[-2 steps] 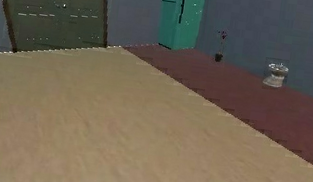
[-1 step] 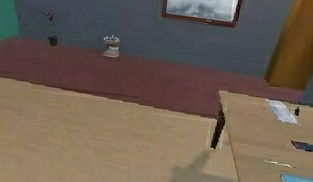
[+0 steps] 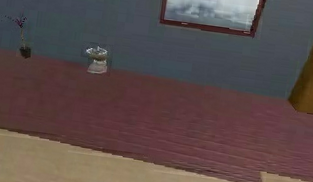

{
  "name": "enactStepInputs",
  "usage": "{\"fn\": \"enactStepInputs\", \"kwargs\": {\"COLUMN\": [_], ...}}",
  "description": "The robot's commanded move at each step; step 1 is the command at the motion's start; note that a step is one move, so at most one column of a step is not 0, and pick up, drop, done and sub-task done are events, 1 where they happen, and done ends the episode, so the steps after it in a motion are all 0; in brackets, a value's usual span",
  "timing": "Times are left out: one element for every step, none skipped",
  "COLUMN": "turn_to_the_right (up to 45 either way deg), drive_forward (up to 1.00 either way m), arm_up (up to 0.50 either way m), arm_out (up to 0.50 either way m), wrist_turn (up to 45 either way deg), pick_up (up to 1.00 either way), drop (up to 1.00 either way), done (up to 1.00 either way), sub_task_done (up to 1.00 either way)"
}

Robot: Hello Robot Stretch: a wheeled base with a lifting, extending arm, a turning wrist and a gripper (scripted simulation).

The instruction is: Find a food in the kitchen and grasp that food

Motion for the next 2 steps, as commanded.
{"fn": "enactStepInputs", "kwargs": {"turn_to_the_right": [0.0, 9.0], "drive_forward": [1.00, 0.00], "arm_up": [0.00, 0.00], "arm_out": [0.00, 0.00], "wrist_turn": [0.0, 0.0], "pick_up": [0.00, 0.00], "drop": [0.00, 0.00], "done": [0.00, 0.00], "sub_task_done": [0.00, 0.00]}}
